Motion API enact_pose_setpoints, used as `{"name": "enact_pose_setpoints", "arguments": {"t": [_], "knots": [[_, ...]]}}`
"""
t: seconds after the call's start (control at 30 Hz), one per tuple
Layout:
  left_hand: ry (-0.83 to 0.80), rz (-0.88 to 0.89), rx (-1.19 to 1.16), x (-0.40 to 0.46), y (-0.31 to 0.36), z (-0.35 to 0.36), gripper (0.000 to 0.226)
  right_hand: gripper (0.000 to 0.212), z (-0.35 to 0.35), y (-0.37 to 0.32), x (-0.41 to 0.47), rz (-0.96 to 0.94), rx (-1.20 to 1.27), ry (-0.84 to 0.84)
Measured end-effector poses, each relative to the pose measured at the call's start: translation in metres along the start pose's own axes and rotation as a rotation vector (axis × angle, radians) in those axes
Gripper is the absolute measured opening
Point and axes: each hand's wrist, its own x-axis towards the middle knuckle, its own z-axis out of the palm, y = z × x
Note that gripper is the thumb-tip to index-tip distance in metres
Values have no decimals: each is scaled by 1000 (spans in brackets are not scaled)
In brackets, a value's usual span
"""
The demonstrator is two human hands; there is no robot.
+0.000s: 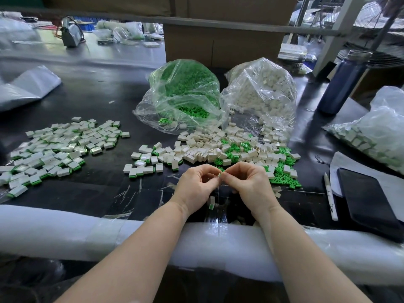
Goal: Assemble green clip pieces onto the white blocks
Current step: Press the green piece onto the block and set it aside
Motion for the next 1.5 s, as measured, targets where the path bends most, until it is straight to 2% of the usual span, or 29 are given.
{"name": "enact_pose_setpoints", "arguments": {"t": [0.33, 0.43, 0.5, 0.6, 0.73, 1.2, 1.4, 1.5], "knots": [[-21, 13, -35, 1, -1, -1, 16, 9, 0, 1, 1, -14, 1, -26], [-4, 18, -59, 2, 0, -1, 18, 10, 1, 0, 1, 23, 106, -7], [5, 40, -52, 2, 1, -2, 19, 13, 3, -1, 1, 44, 147, -58], [-16, 63, -68, 2, 2, -2, 19, 20, 5, 0, 1, 31, 28, -166], [-45, 80, -71, 1, 2, -1, 20, 23, 5, -2, 0, 42, 4, -217], [-129, 108, 96, 1, -3, -1, 30, 17, 1, -1, 1, 48, -7, -188], [-149, 111, 156, -1, 1, -2, 18, 17, 0, 1, 1, 44, 7, -186], [-154, 113, 194, 0, -1, -2, 26, 18, 0, 2, 1, 45, 24, -185]]}}
